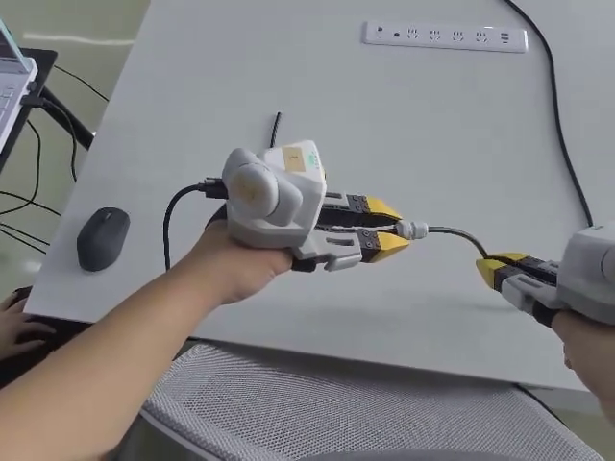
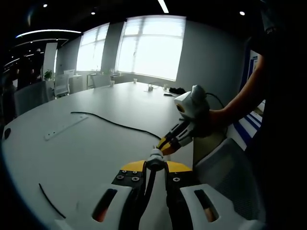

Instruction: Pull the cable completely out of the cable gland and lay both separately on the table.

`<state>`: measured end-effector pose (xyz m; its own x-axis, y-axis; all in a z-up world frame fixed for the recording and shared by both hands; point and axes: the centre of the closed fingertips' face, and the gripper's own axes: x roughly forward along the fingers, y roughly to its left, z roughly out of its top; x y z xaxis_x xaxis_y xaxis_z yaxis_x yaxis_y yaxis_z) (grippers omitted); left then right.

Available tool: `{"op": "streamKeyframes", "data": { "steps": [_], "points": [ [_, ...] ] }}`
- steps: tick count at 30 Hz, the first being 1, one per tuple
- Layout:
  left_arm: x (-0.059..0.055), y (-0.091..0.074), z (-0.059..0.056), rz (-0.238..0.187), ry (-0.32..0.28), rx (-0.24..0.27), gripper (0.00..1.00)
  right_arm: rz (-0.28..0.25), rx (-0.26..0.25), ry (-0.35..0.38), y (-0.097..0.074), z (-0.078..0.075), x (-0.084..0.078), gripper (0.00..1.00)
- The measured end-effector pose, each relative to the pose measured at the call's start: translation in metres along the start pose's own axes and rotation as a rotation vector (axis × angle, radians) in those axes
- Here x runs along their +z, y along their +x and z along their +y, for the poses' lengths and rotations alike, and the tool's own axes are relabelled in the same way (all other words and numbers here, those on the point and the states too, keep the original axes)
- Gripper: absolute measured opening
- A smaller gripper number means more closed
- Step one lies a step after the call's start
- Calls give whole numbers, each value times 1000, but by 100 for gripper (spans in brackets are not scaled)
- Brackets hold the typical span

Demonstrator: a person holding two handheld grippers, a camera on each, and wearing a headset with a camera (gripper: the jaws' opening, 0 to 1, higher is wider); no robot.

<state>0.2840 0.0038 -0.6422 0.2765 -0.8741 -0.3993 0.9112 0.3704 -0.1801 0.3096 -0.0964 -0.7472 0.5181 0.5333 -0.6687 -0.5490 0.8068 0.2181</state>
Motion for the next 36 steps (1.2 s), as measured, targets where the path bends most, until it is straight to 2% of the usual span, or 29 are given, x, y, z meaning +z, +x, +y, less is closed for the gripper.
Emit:
{"op": "streamKeyframes", "data": {
  "steps": [4, 11, 15, 20, 23, 27, 33, 36],
  "points": [
    [0, -2, 2, 0, -7, 7, 15, 8, -6, -95, -3, 3, 0, 2],
    [1, -5, 7, -12, -16, 26, 15, 14, -4, -169, -11, 6, 4, 2],
    [2, -6, 9, -16, -20, 33, 15, 13, 0, -196, -15, 7, 7, 4],
    [1, -7, 9, -14, -25, 33, 15, -8, 11, -183, -20, 11, 16, 8],
    [0, -6, 8, -10, -27, 28, 15, -25, 25, -192, -24, 18, 26, 11],
    [-1, -5, 7, -9, -29, 25, 15, -20, 51, -233, -26, 28, 34, 16],
    [-3, -4, 6, -1, -29, 19, 15, -51, 90, -391, -30, 53, 62, 18],
    [-4, -4, 7, 4, -29, 15, 15, -62, 111, -429, -29, 65, 71, 19]
  ]
}}
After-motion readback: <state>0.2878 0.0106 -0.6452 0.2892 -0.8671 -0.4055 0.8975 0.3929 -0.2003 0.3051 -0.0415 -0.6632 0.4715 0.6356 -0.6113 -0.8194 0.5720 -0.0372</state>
